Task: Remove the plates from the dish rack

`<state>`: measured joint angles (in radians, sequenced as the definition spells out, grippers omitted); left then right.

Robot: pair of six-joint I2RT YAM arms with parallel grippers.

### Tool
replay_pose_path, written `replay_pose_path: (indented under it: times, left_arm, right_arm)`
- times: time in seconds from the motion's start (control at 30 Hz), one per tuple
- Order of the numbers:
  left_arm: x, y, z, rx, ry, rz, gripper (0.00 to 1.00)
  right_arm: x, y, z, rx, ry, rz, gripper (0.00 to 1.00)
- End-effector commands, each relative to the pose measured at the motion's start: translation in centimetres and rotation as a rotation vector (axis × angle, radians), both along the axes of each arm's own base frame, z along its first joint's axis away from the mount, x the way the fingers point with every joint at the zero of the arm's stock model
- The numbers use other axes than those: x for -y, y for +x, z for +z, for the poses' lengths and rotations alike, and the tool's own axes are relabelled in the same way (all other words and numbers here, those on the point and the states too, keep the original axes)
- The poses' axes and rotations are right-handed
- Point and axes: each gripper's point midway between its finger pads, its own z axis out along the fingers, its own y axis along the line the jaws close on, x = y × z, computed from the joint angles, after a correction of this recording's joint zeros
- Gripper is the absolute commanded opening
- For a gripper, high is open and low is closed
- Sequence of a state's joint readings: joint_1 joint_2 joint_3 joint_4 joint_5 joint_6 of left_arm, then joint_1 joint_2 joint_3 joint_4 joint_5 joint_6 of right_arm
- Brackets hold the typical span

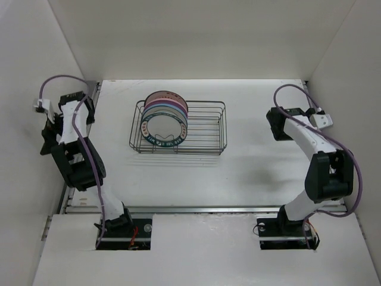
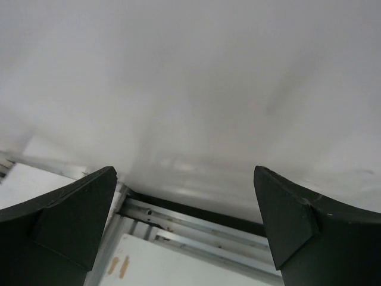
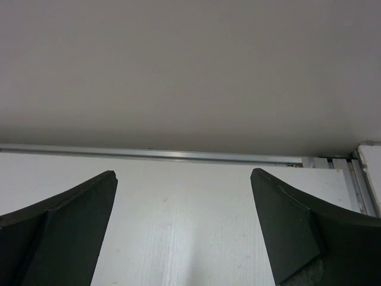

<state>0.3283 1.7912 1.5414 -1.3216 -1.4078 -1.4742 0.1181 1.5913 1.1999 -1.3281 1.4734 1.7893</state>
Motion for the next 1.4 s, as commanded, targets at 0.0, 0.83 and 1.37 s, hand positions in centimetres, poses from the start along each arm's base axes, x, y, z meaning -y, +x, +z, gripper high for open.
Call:
replay_pose_path:
  times: [0.0, 0.83, 1.37]
  left_arm:
    - [1.5, -1.7, 6.0, -0.330, -0.095, -0.078, 0.99]
    - [22.8, 12.5, 7.1, -0.656, -0.534, -1.675, 0.99]
    - [27.1, 13.9, -1.1, -0.641, -0.891, -1.764, 0.86]
  right_arm:
    - [-0.4, 1.3, 8.2, -0.003, -0.229, 0.057, 1.00]
    - [-41.1, 9.3, 22.4, -0.012, -0.078, 2.052, 1.00]
    - [-52.9, 7.9, 7.3, -0.592, -0.019, 2.367, 0.50]
